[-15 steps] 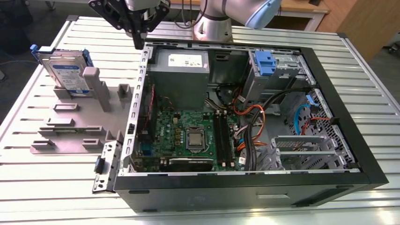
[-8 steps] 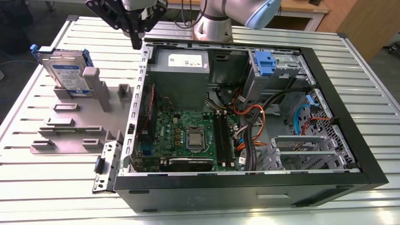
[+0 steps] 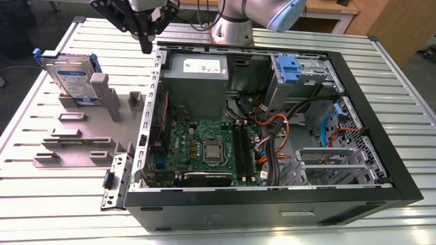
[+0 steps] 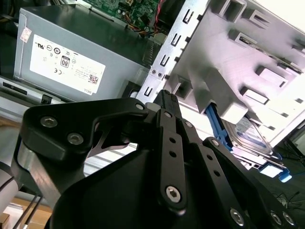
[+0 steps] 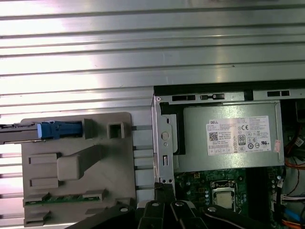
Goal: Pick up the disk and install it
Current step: 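Reach for the disk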
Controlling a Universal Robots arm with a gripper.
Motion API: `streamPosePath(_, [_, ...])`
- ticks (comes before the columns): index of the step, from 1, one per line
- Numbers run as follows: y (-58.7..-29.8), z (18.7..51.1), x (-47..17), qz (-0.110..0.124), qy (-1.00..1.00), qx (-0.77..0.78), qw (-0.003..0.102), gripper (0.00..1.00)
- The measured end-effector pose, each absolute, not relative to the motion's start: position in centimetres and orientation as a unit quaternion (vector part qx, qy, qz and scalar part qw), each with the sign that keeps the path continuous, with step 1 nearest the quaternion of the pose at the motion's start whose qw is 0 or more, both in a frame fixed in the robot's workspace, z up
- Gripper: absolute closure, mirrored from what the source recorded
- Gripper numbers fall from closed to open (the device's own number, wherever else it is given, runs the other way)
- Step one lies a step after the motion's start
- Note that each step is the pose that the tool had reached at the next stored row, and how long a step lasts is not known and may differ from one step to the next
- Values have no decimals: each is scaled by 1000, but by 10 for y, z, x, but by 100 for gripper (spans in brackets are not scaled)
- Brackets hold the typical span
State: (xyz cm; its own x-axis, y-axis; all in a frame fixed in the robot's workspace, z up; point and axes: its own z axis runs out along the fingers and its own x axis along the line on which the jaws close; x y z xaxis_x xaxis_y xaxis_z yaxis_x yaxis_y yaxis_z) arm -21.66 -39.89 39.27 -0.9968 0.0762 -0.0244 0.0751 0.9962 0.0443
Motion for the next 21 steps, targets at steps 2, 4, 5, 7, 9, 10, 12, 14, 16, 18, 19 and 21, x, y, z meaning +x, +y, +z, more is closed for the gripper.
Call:
streamPosePath(2, [-399, 393, -217, 22, 999, 38, 13, 89])
streamPosePath(4, [-399, 393, -218, 22, 999, 38, 13, 89])
streamPosePath(5, [-399, 393, -218, 22, 999, 38, 13, 89])
streamPosePath(7, [-399, 393, -218, 22, 999, 38, 13, 89])
streamPosePath(9, [-399, 393, -219, 22, 999, 38, 13, 89])
streamPosePath(10, [-399, 393, -219, 22, 999, 38, 13, 89])
streamPosePath(12, [-399, 393, -220, 22, 999, 38, 13, 89])
streamPosePath(14, [-399, 393, -221, 22, 999, 38, 13, 89])
streamPosePath(16, [-399, 393, -221, 22, 999, 38, 13, 89])
streamPosePath(18, [-399, 393, -221, 22, 999, 38, 13, 89])
streamPosePath(19, [-399, 393, -222, 22, 999, 38, 13, 89])
streamPosePath(21, [-399, 393, -222, 22, 999, 38, 13, 89])
